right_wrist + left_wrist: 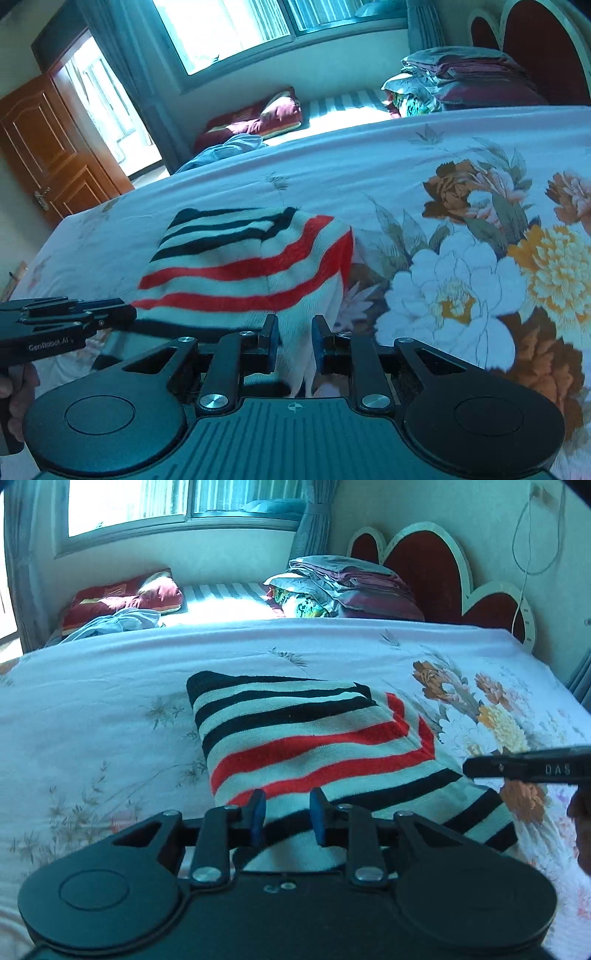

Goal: Fold small clothes

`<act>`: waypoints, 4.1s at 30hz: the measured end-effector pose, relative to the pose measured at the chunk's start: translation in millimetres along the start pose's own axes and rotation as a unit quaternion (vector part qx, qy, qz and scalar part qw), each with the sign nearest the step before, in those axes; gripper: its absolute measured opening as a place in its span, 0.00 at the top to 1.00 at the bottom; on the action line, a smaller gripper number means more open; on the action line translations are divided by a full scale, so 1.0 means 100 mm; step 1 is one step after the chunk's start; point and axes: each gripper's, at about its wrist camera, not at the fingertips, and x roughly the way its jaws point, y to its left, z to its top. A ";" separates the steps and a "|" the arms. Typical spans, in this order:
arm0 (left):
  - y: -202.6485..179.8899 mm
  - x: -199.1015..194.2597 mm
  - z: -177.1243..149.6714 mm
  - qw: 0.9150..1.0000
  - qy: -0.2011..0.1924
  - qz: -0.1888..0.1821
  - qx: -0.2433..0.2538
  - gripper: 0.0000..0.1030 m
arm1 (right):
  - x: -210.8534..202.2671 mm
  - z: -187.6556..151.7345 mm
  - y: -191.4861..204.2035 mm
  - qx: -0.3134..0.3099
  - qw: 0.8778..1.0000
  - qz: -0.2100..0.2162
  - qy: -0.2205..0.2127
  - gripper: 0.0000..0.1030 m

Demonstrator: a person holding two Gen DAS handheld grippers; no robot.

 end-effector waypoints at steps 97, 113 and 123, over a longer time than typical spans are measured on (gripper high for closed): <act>0.10 0.14 0.11 0.999 0.017 0.032 -0.012 0.14 | 0.23 0.32 -0.64 0.044 0.992 0.116 0.037 0.30; 0.75 0.45 -0.15 0.970 0.052 -0.087 -0.221 0.23 | 0.62 0.20 -1.06 0.159 0.956 0.219 0.111 0.30; 0.47 0.65 0.12 0.982 0.066 -0.041 -0.174 0.41 | 0.84 0.25 -0.49 0.051 0.978 0.167 0.117 0.62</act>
